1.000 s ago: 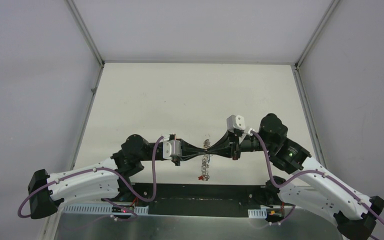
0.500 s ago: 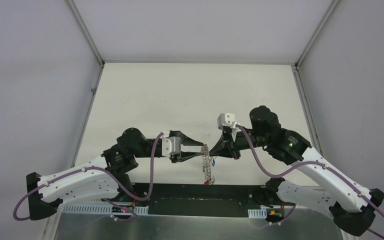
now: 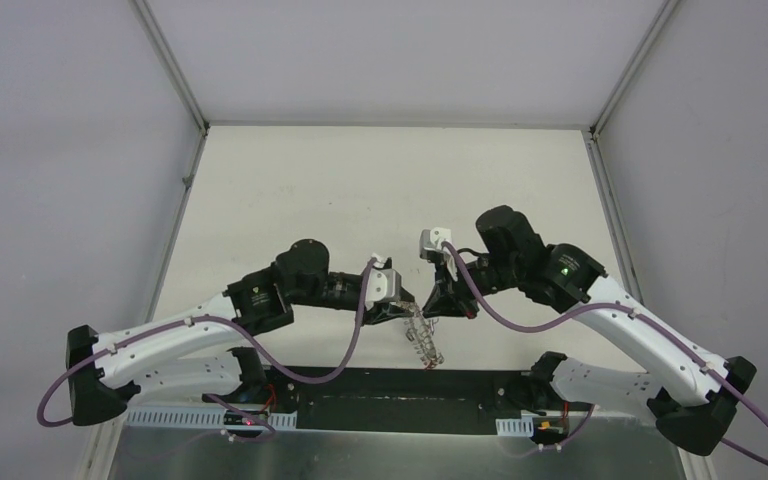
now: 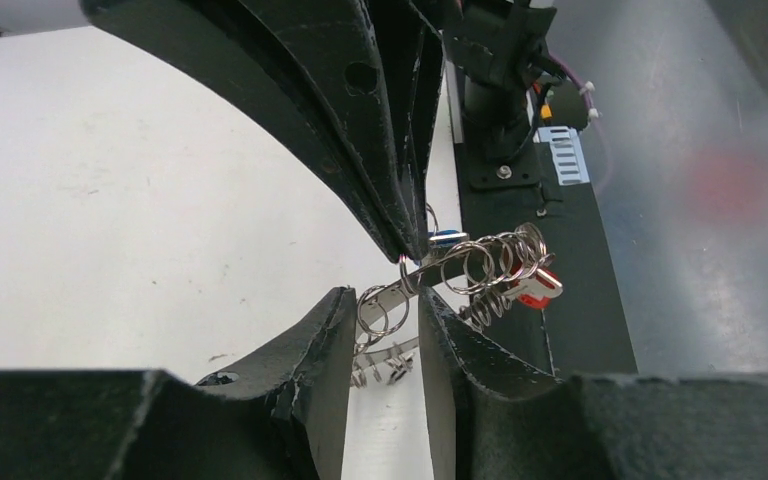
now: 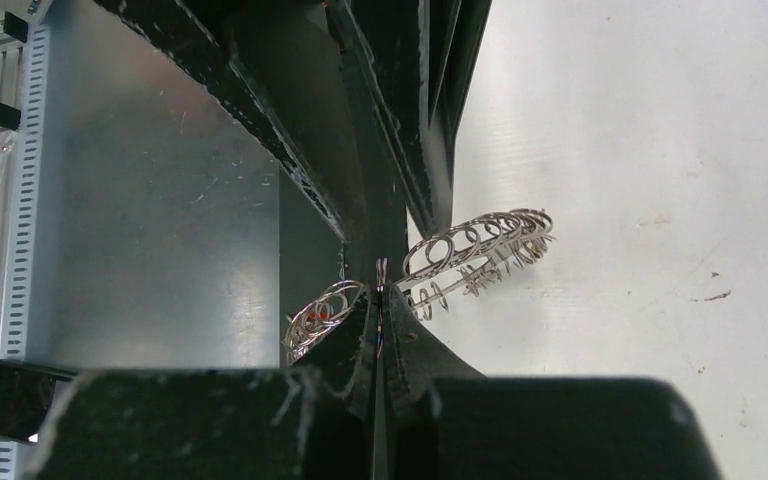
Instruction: Put the keys on the keyring
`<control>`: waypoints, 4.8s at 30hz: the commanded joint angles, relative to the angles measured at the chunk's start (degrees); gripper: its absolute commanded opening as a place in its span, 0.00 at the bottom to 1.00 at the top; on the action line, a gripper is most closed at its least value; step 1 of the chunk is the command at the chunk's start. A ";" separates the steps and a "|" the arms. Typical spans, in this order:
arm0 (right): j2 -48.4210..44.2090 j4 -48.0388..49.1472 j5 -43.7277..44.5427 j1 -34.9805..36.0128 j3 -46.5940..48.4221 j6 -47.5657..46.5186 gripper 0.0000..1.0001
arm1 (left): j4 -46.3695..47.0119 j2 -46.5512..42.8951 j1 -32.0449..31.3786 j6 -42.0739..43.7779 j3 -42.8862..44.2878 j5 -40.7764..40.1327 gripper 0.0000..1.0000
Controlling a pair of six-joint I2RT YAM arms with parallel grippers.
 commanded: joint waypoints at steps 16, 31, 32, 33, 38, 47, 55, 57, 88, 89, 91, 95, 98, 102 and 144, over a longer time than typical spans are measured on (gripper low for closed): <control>-0.64 1.90 0.50 -0.10 2.32 0.31 0.00 | 0.73 7.92 -0.63 -3.79 4.80 7.53 0.07; -2.83 6.25 4.78 -0.18 0.58 3.86 0.34 | 3.79 5.84 -0.61 -5.37 2.73 5.15 0.00; -3.42 7.22 4.84 -0.19 0.08 4.21 0.39 | 4.62 5.24 -0.59 -5.72 2.13 4.78 0.00; -4.01 8.22 4.88 -0.20 -0.46 4.80 0.43 | 5.55 4.62 -0.64 -6.20 1.36 4.25 0.00; -8.02 12.95 3.92 -0.36 -3.89 7.81 0.47 | 13.14 0.32 -0.59 -8.94 -3.70 0.80 0.00; -16.29 22.48 -0.38 -0.67 -10.00 9.50 0.47 | 28.70 -6.89 -0.62 -9.47 -12.38 -1.35 0.00; -12.73 25.56 -4.89 -0.63 -9.33 11.02 0.43 | 34.62 -7.34 -0.61 -9.37 -14.03 0.58 0.00; -12.06 26.37 -4.89 -0.63 -9.40 11.02 0.43 | 35.09 -7.19 -0.66 -9.49 -14.13 0.65 0.00; -6.49 8.82 -2.00 -0.63 -0.43 1.80 0.00 | 12.23 -9.38 -0.63 -3.51 -7.17 -3.25 0.37; -5.92 7.46 -1.67 -0.62 0.34 1.29 0.00 | 9.98 -8.69 -0.59 -2.98 -5.97 -3.00 0.38; -4.12 4.32 -0.92 -0.65 2.19 0.30 0.00 | 6.04 -7.10 -0.66 -2.53 -3.81 -2.44 0.41; -1.26 -0.30 0.37 -0.50 4.85 -1.42 0.00 | 0.57 -3.01 -0.60 -3.50 0.05 -1.90 0.44; -0.02 -1.76 1.29 -0.53 5.58 -1.82 0.00 | 0.23 -0.49 -0.66 -4.29 1.36 -0.41 0.43; 0.25 -1.75 1.76 -0.53 5.56 -1.62 0.00 | 0.29 2.72 -0.65 -4.96 2.32 2.33 0.34; -11.86 16.10 4.34 -0.53 -6.46 1.97 0.56 | 12.75 1.29 -0.61 -8.65 -3.44 1.86 0.00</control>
